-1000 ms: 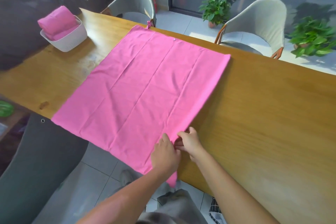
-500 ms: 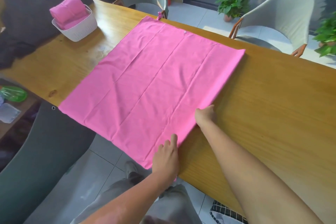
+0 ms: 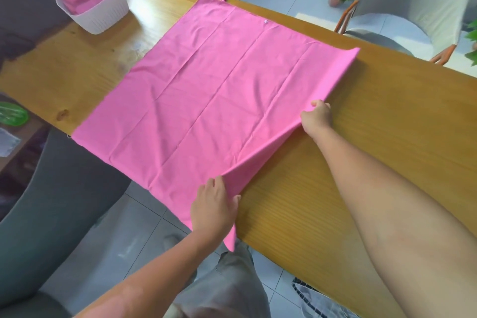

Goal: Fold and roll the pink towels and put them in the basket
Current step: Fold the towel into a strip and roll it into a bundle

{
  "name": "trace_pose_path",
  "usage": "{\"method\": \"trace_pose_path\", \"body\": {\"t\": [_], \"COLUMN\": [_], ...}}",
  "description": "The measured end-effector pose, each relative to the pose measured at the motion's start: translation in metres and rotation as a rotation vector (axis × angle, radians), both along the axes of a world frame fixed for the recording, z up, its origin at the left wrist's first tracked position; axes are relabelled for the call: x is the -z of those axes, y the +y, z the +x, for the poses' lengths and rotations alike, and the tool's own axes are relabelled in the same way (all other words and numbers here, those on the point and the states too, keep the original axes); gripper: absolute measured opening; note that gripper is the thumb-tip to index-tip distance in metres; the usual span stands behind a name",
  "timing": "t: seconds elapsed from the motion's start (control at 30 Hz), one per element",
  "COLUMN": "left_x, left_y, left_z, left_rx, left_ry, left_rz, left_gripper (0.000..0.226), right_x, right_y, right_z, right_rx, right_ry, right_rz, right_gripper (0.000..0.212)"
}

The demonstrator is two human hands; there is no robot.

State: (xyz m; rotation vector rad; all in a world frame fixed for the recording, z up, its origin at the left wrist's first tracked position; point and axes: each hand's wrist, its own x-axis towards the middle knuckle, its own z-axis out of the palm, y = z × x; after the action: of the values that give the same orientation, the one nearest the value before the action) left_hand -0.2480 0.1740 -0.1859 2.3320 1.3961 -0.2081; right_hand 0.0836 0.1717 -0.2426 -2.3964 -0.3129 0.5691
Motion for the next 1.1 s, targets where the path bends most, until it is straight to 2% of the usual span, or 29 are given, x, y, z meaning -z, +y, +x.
{"method": "trace_pose_path", "body": {"t": [0.1,0.23,0.27,0.4,0.63,0.9,1.03,1.1], "left_x": [-0.004,-0.005,-0.004,-0.007,-0.025,-0.037,-0.034,-0.035], "left_y": [0.015,0.04,0.046,0.075,0.142,0.228,0.262,0.28], "left_z": [0.004,0.0,-0.005,-0.025,-0.064,-0.1,-0.119,-0.132], "left_rx": [-0.111,-0.083,-0.066,-0.009,-0.038,-0.082,-0.062,-0.034], "left_ry": [-0.005,-0.079,-0.098,-0.111,-0.052,-0.256,-0.366,-0.428], "left_rz": [0.024,0.03,0.027,-0.002,-0.059,-0.051,-0.073,-0.112], "left_gripper": [0.037,0.01,0.01,0.028,0.055,0.063,0.048,0.048], "right_x": [-0.007,-0.02,-0.024,-0.04,-0.072,-0.113,-0.127,-0.134], "right_y": [0.011,0.027,0.031,0.052,0.112,0.194,0.237,0.255], "right_z": [0.007,0.016,0.017,0.016,-0.001,-0.031,-0.043,-0.049], "right_rx": [-0.004,-0.018,-0.013,-0.018,-0.067,-0.132,-0.172,-0.163], "right_ry": [0.005,0.045,0.053,0.02,-0.081,-0.18,-0.191,-0.19], "right_rz": [0.019,0.036,0.042,0.063,0.062,0.049,0.036,-0.003], "right_gripper": [0.047,0.06,0.062,0.064,0.072,0.085,0.089,0.09]}}
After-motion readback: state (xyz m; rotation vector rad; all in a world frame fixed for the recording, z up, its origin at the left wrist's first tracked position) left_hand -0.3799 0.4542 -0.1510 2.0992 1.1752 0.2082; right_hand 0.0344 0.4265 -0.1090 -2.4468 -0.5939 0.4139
